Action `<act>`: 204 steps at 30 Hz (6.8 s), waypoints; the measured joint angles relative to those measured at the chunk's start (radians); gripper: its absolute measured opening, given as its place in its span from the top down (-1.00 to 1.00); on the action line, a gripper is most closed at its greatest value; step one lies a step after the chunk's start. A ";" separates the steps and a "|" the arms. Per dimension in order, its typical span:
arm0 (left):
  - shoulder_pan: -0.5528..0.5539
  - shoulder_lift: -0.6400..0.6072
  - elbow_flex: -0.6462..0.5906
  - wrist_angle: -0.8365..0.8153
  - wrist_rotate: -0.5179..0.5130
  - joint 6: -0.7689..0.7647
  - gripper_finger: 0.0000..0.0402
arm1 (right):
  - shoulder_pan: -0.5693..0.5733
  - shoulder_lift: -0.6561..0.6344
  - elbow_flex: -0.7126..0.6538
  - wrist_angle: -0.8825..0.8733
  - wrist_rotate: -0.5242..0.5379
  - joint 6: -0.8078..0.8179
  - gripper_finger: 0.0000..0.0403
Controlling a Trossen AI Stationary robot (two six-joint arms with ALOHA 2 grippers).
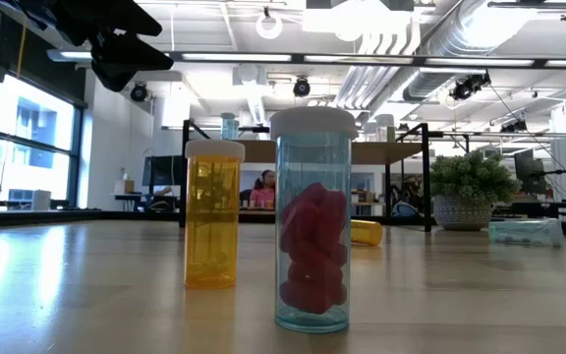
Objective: Pick and place medicine bottles onto shelf by color
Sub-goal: Put the bottom light blue pill bottle on the shelf aligned with the other light blue pill bottle
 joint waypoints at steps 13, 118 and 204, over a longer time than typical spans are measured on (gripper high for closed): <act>0.000 0.000 0.000 -0.003 0.000 0.000 -0.04 | -0.065 0.000 0.000 0.012 -0.082 -0.028 0.06; 0.069 0.000 0.000 -0.084 0.001 0.069 -0.13 | -1.544 -0.183 0.584 0.483 -0.317 -1.515 0.42; 0.068 0.000 0.000 -0.138 0.004 0.052 -0.13 | -1.667 0.281 0.884 0.128 -0.443 -1.759 0.28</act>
